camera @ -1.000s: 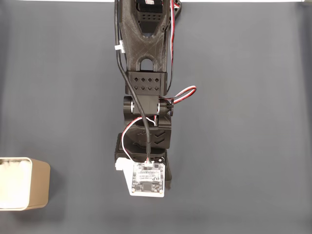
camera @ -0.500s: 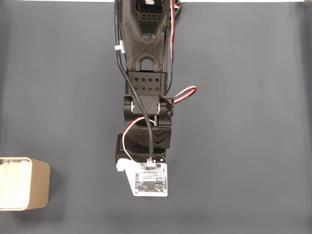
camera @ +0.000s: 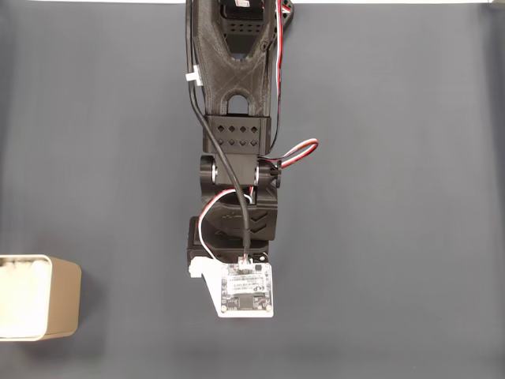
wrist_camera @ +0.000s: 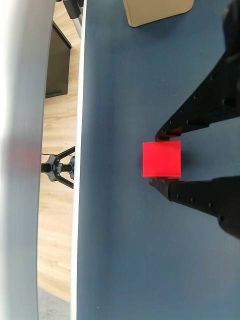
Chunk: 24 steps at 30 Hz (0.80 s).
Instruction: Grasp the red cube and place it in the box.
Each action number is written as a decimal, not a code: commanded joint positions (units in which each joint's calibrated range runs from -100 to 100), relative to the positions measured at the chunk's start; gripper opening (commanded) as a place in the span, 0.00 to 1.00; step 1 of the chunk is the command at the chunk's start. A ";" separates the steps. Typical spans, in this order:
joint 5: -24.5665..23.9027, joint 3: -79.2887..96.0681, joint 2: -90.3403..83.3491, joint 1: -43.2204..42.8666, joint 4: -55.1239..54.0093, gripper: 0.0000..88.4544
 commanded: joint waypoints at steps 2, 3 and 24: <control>-0.29 -0.17 -3.72 -0.12 2.04 0.04; -0.44 -0.17 -4.32 -0.12 2.29 0.04; -1.81 -1.81 -17.67 1.73 8.60 0.04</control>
